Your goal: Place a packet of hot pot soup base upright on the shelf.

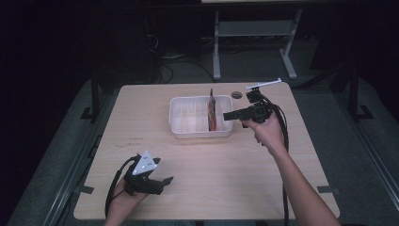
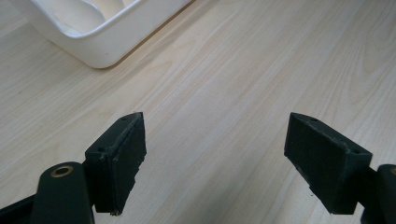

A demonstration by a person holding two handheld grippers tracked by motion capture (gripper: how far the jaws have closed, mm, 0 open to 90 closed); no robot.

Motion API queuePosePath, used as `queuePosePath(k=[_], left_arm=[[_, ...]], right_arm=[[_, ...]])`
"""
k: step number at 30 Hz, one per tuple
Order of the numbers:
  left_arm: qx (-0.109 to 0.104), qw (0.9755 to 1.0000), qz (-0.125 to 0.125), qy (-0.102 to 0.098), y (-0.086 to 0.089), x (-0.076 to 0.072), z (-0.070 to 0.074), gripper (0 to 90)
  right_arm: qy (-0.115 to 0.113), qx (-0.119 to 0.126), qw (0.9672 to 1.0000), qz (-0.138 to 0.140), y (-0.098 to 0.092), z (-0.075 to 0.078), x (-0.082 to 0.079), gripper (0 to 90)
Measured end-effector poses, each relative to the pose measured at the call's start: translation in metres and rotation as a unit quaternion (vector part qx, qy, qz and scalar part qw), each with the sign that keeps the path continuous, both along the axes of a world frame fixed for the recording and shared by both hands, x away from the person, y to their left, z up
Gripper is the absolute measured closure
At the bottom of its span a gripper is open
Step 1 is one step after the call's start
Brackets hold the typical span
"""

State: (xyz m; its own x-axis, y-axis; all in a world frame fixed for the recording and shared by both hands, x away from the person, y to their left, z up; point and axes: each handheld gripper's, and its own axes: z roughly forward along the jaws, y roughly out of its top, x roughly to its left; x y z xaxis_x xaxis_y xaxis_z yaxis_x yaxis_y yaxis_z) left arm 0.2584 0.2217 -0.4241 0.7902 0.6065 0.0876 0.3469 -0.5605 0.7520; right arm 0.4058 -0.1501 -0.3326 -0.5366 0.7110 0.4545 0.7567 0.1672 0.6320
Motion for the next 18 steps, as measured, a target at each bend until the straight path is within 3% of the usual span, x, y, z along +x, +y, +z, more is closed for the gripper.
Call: queuePosePath(k=[18], left_arm=[[0.001, 1.0, 0.003, -0.004, 0.001, 0.0, 0.001, 20.2]], right_arm=[[-0.001, -0.005, 0.9999, 0.016, -0.011, -0.011, -0.02, 44.5]])
